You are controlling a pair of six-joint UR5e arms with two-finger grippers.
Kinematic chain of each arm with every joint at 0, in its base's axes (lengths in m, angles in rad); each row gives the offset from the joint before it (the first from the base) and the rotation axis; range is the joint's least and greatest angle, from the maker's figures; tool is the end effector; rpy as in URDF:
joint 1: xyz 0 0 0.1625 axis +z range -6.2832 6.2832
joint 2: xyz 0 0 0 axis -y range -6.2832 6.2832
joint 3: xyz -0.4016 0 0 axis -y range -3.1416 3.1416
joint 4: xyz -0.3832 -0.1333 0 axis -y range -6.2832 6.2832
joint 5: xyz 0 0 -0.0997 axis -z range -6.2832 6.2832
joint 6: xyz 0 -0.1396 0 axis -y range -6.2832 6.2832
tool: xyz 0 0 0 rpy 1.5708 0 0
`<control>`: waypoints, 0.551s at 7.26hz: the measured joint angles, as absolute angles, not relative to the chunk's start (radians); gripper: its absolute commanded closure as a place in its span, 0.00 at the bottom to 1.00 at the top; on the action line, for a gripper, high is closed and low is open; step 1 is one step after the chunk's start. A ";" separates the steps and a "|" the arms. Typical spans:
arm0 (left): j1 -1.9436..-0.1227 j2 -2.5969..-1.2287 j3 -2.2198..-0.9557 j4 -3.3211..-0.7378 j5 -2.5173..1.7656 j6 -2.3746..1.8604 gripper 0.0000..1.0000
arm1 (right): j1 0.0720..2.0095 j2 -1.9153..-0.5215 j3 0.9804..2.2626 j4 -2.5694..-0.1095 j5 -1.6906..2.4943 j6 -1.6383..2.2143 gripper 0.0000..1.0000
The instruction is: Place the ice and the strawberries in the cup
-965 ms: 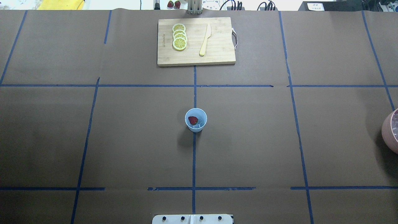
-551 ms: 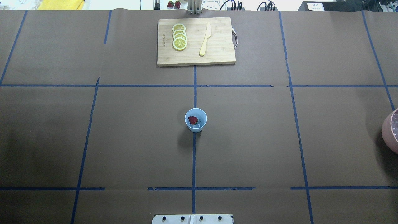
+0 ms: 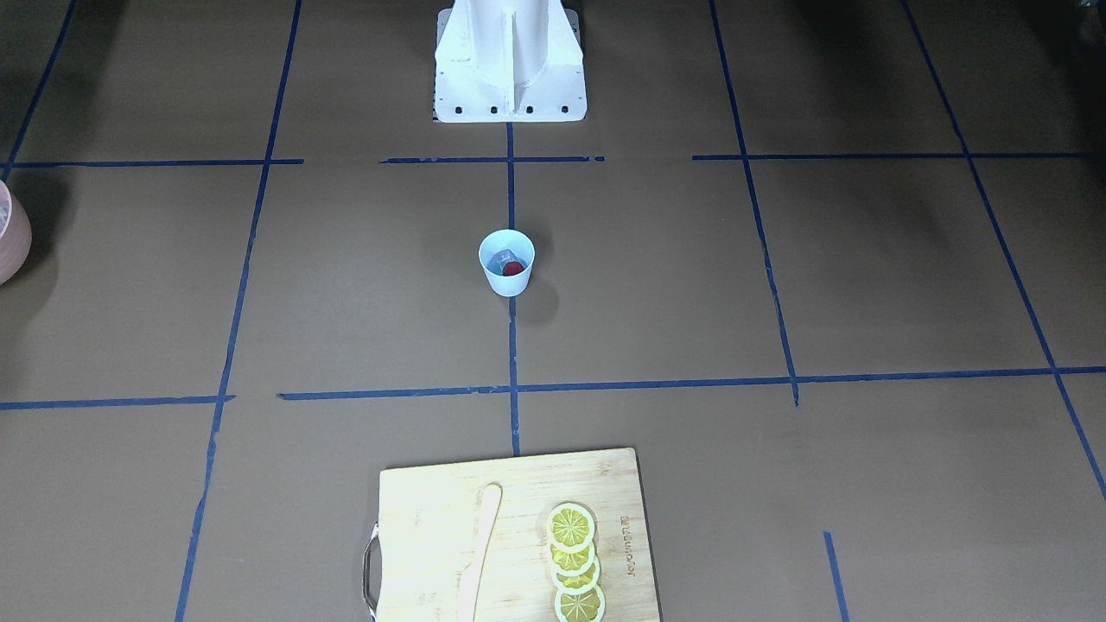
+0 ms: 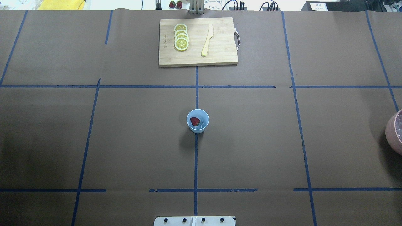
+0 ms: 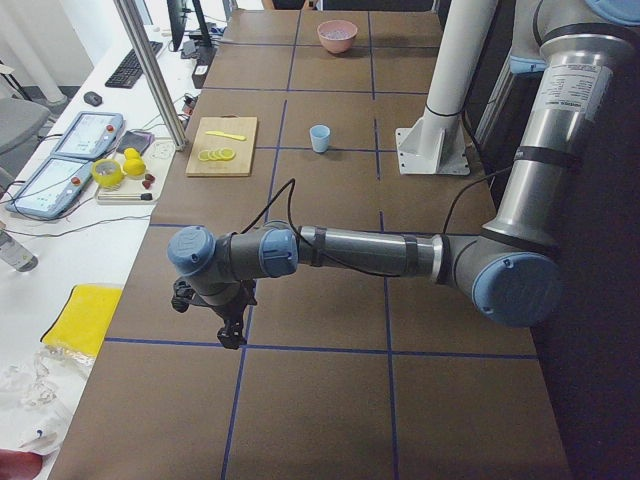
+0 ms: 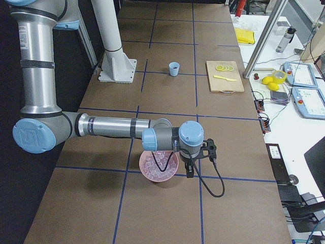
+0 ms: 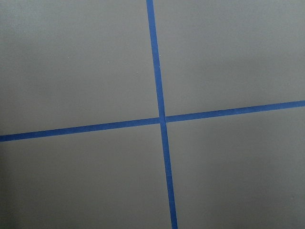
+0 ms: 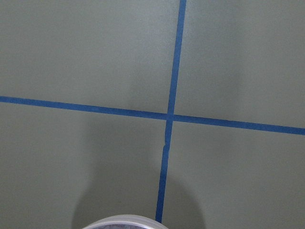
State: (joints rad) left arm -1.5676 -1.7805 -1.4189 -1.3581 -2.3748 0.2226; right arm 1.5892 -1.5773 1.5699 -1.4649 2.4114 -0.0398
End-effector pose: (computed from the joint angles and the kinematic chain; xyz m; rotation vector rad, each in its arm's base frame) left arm -0.0310 -0.5498 0.6442 -0.0578 0.8143 0.1509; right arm 0.0383 -0.4883 0.6498 0.1170 -0.8369 -0.0615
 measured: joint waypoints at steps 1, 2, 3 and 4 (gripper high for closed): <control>-1.568 -1.748 -1.419 -1.388 -2.375 0.223 0.00 | 1.589 -1.578 1.569 -1.465 2.411 -0.040 0.01; -1.570 -1.719 -1.419 -1.422 -2.376 0.221 0.00 | 1.589 -1.578 1.570 -1.465 2.411 -0.040 0.01; -1.576 -1.699 -1.421 -1.442 -2.376 0.220 0.00 | 1.589 -1.578 1.573 -1.465 2.410 -0.040 0.01; -1.593 -1.686 -1.427 -1.451 -2.376 0.219 0.00 | 1.589 -1.578 1.577 -1.464 2.410 -0.040 0.01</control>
State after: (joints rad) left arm -1.5932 -1.6862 -1.4273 -1.4513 -2.3761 0.2193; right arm 1.5894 -1.5784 1.5769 -1.4640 2.4101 -0.0398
